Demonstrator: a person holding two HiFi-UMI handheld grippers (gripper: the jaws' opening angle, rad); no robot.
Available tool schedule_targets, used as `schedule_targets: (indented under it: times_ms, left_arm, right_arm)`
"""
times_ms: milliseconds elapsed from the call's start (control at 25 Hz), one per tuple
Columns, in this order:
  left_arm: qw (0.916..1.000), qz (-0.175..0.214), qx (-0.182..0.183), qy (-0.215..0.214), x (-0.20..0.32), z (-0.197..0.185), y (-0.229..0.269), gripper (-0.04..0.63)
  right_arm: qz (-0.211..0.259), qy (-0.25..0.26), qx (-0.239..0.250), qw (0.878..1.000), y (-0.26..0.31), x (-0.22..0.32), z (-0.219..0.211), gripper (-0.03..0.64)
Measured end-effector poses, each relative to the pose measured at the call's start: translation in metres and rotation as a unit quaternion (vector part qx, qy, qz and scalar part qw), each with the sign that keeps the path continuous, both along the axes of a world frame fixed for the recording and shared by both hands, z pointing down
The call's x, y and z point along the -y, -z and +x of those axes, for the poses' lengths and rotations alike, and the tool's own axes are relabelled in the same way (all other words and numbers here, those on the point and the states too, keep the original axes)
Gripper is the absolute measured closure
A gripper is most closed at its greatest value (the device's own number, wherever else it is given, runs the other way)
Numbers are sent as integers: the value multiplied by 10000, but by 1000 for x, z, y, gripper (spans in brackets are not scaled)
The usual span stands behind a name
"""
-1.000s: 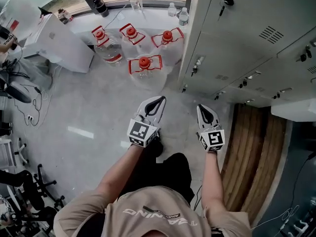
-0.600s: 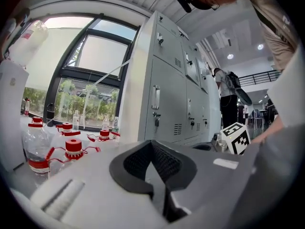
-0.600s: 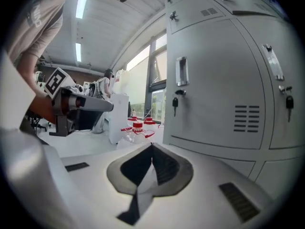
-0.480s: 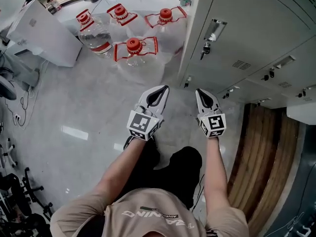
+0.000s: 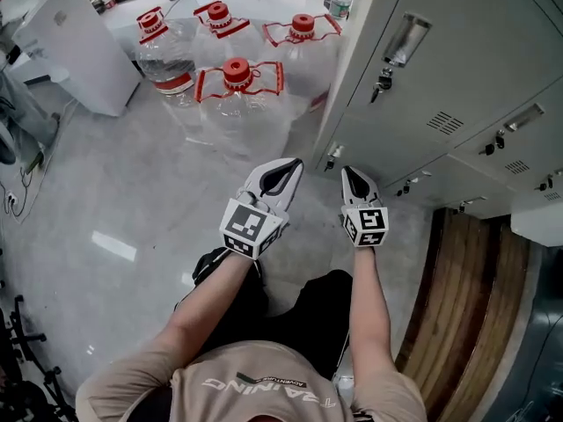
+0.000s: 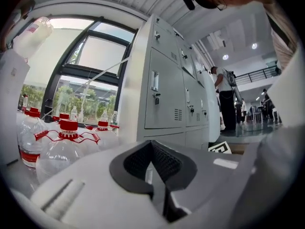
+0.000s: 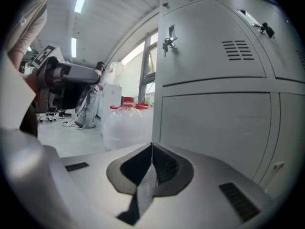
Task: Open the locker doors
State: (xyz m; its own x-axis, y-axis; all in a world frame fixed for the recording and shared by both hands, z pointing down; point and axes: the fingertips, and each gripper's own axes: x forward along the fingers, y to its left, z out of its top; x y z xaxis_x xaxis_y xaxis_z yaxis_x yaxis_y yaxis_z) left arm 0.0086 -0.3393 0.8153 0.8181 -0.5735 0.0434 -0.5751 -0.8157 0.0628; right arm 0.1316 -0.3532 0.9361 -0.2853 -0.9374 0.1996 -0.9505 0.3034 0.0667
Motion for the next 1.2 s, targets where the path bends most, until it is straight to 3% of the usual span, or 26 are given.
schedule_targets:
  times_ms: [120, 360, 640, 760, 1200]
  left_arm:
    - [10000, -10, 78, 12, 6, -2, -8, 589]
    - [9986, 515, 45, -121, 5, 1, 16, 589]
    - [9987, 472, 148, -96, 7, -10, 15, 589]
    - [9996, 271, 60, -70, 8, -12, 15, 589]
    - [9996, 178, 209, -79, 12, -18, 7, 589]
  right_arm:
    - [-96, -152, 188, 9997, -12, 15, 1, 606]
    - [-364, -228, 85, 9990, -51, 51, 0, 605]
    - [-694, -538, 54, 9961, -89, 72, 6, 600]
    - [-701, -596, 102, 9957, -97, 76, 3, 506]
    - [-514, -485, -212, 9973, -91, 94, -3, 508]
